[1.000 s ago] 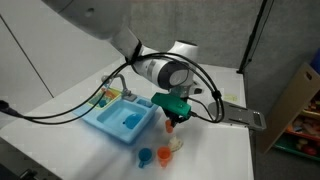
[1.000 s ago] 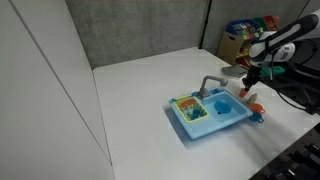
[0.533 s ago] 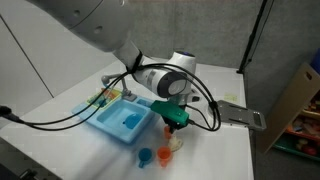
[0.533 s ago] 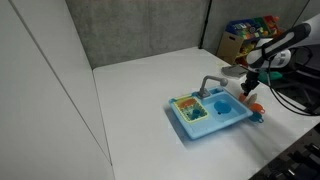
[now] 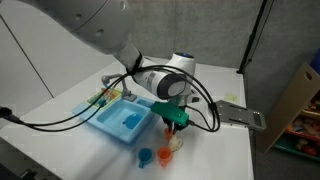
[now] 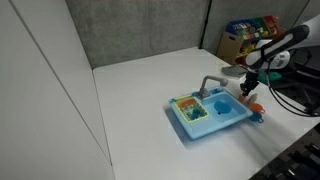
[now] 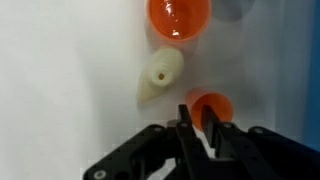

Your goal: Remove the orange cup from the sink and put it on the cupboard

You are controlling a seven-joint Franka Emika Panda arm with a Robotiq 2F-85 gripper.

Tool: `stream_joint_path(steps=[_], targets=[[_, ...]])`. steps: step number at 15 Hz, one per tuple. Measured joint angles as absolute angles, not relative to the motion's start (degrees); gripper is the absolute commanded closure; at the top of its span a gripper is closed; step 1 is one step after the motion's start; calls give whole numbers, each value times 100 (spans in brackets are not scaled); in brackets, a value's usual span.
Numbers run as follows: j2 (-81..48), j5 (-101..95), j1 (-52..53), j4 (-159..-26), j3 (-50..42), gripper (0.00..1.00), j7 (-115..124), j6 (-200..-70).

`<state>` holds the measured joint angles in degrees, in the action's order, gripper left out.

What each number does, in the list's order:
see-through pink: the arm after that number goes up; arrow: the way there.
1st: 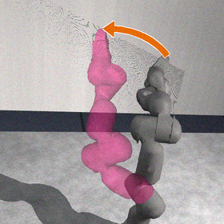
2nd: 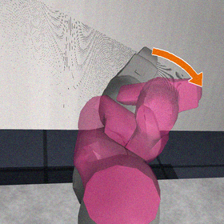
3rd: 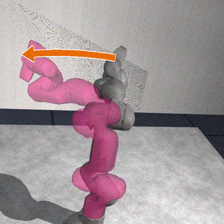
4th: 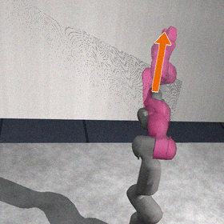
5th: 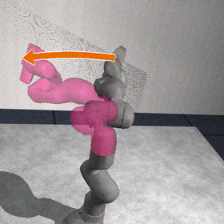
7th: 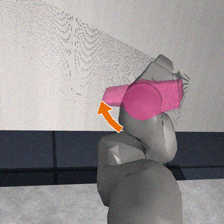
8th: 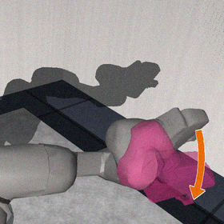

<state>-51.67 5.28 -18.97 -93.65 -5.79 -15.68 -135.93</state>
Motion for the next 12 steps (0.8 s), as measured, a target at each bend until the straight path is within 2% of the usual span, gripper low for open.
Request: stream_joint_path(steps=[6, 12], targets=[[-5163, 527, -1897, -9328, -601, 1, -1568, -13577], [-4948, 498, -1893, -9329, -700, 0, -1521, -13480]])
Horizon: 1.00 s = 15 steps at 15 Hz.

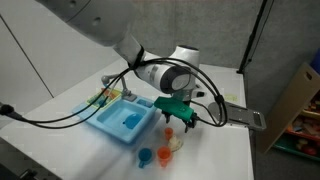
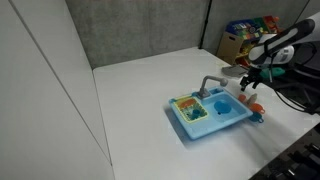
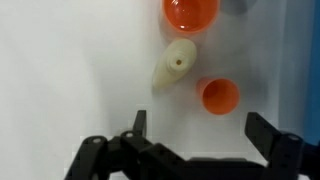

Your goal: Remove the orange cup from the sink and put it on the cupboard

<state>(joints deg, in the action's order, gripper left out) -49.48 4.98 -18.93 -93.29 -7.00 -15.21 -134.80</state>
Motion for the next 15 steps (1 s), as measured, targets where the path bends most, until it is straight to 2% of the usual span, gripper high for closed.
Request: stream_joint_path(steps=[7, 15], targets=[[-4340, 193, -1737, -9704, -859, 0, -1198, -13483], [-3336, -226, -1452, -10802, -924, 0, -1135, -13795]])
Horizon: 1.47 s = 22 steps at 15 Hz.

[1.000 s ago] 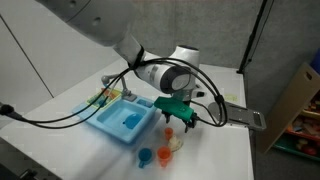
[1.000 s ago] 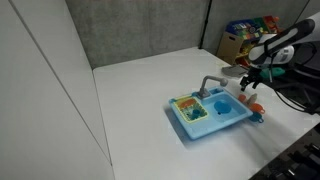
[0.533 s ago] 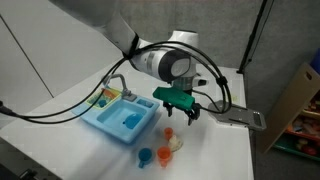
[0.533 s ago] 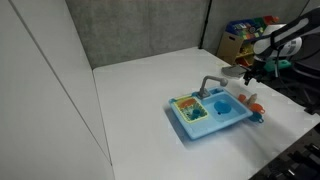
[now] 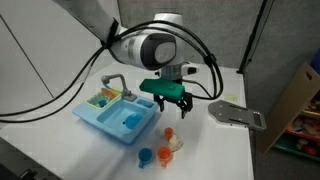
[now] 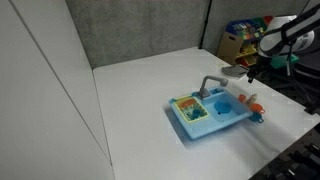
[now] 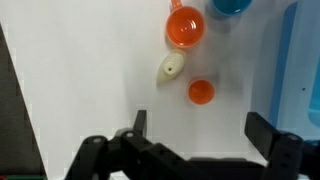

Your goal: Remove the orange cup from the sink and put it on the cupboard

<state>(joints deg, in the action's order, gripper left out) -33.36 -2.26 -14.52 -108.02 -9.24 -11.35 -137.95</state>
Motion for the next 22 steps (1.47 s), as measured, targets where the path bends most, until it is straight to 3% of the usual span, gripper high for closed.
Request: stream_joint_path(steps=[11, 22], targets=[[-2031, -657, -1291, -12431, -913, 0, -1209, -13936], [-1723, -629, -1291, -12735, -889, 0, -1342, -13924]])
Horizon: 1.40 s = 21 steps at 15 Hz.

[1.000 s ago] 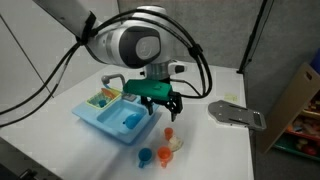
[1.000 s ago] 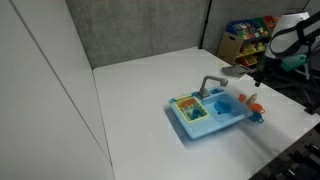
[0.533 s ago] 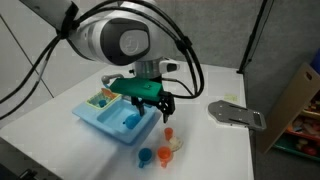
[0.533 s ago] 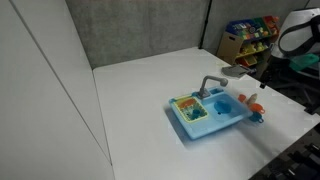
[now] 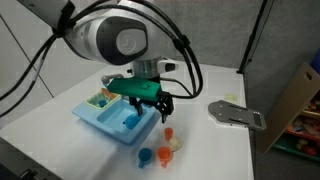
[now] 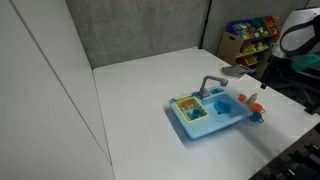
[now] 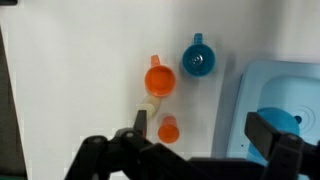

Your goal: Remove the orange cup from the sink and put it on the cupboard

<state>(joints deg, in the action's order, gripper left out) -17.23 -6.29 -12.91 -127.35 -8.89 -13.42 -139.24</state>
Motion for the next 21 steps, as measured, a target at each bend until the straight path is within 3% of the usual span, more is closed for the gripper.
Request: stream_joint_path(steps=[10, 21], targets=[[-1522, -635, -1064, -12954, -757, 0, -1463, -13451], [-21, -635, -814, -13694, -652, 0, -1628, -12639]])
